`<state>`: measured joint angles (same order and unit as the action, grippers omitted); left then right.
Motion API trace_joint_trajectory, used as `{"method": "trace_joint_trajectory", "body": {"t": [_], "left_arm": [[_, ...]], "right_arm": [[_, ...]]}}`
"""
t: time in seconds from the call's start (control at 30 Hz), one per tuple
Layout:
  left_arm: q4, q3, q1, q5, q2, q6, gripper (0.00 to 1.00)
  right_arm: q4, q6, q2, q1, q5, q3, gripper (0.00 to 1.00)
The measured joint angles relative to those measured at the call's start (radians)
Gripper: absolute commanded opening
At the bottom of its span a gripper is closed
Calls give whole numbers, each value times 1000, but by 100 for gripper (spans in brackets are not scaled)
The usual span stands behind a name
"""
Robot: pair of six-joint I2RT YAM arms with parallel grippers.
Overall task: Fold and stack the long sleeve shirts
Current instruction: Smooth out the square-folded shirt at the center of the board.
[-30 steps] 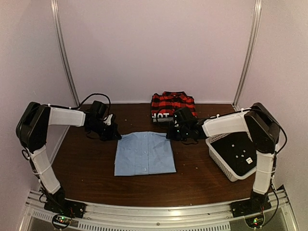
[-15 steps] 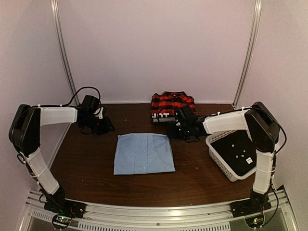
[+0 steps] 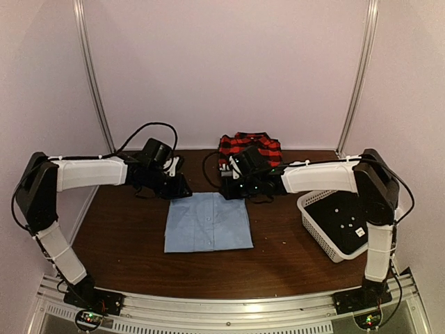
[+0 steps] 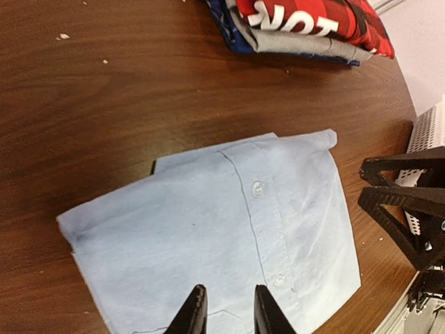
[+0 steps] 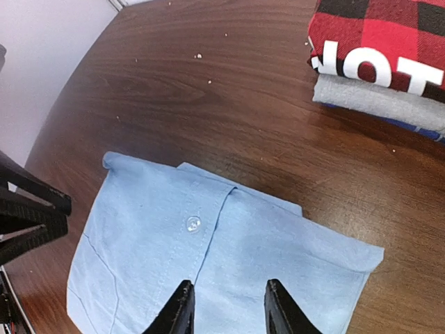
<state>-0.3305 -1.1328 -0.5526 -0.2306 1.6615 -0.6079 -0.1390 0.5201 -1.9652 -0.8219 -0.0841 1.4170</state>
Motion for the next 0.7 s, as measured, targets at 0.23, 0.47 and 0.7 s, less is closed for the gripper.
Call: {"method": "trace_joint_trajectory", "body": {"t": [0.23,0.47,0.7], "left_arm": [[5,-90,-19,-13,193,-7,22],[7,-207,-10,24,330,5,19],[0,-211,38,66,370,11,18]], "right_arm": [[-62,-47,-144,11,-3,117,35],[-107,-54,-243,44,-3,210,36],[-135,-54,-297,106,-16,254,36]]}}
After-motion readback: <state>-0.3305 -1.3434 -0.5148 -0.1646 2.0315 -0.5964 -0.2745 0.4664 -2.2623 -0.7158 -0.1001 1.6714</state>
